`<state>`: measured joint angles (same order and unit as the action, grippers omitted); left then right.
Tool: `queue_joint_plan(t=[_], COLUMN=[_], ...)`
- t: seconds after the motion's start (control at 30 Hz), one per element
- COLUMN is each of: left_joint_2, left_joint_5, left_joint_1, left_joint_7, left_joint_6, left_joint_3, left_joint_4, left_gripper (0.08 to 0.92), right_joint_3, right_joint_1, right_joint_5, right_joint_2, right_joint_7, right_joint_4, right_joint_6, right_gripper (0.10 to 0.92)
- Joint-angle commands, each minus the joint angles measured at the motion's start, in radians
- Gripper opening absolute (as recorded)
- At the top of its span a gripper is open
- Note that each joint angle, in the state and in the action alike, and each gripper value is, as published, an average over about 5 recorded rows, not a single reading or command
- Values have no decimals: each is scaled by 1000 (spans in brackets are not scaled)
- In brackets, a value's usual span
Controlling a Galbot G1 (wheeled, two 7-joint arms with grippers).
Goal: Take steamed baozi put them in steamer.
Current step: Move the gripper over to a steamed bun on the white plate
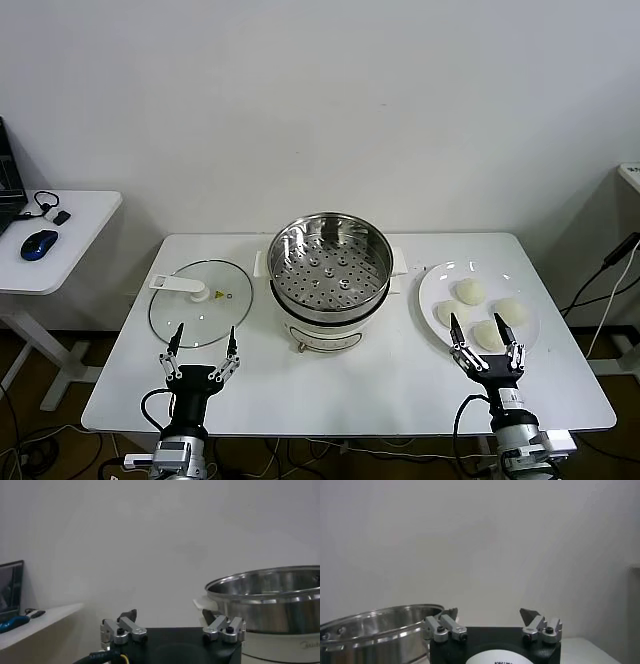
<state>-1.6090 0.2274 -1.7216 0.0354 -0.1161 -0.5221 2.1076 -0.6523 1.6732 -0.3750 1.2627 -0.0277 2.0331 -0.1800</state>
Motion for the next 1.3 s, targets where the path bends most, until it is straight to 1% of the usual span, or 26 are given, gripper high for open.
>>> queue_joint_plan(t=[0.03, 0.17, 0.33, 0.47, 0.57, 0.67, 0.83, 1.07, 1.17, 1.3], left_joint_2=[-49, -49, -49, -49, -49, -49, -49, -49, -49, -49], left_joint_5=[-2, -4, -5, -5, -6, -7, -8, -9, -16, -33], left_joint_1=[-2, -2, -2, -3, -7, -10, -11, -6, -5, -5], left_joint_7=[-1, 0, 0, 0, 0, 1, 3, 5, 5, 5], left_joint_6=[-2, -5, -5, -6, -9, -12, -16, -21, -25, -30], left_joint_3=[0, 0, 3, 3, 3, 2, 0, 11, 11, 5], left_joint_4=[-1, -2, -4, -4, -5, -5, -7, -16, -22, -23], left_gripper=[823, 823, 823, 823, 823, 823, 823, 823, 823, 823], right_joint_3=[-44, -77, -55, 5, 47, 95, 208, 524, 772, 1136], right_joint_1=[-72, -163, -305, -404, -476, -533, -629, -886, -1104, -1445], right_joint_5=[45, 50, 27, 82, 152, 202, 236, 233, 238, 234], right_joint_2=[-44, -130, -259, -364, -449, -547, -705, -891, -943, -971], right_joint_7=[-56, -57, -46, -6, 60, 155, 305, 543, 630, 705], right_joint_4=[-5, -36, -124, -217, -289, -350, -418, -486, -549, -639], right_joint_6=[136, 225, 341, 410, 453, 489, 492, 462, 433, 379], right_gripper=[823, 823, 823, 823, 823, 823, 823, 823, 823, 823])
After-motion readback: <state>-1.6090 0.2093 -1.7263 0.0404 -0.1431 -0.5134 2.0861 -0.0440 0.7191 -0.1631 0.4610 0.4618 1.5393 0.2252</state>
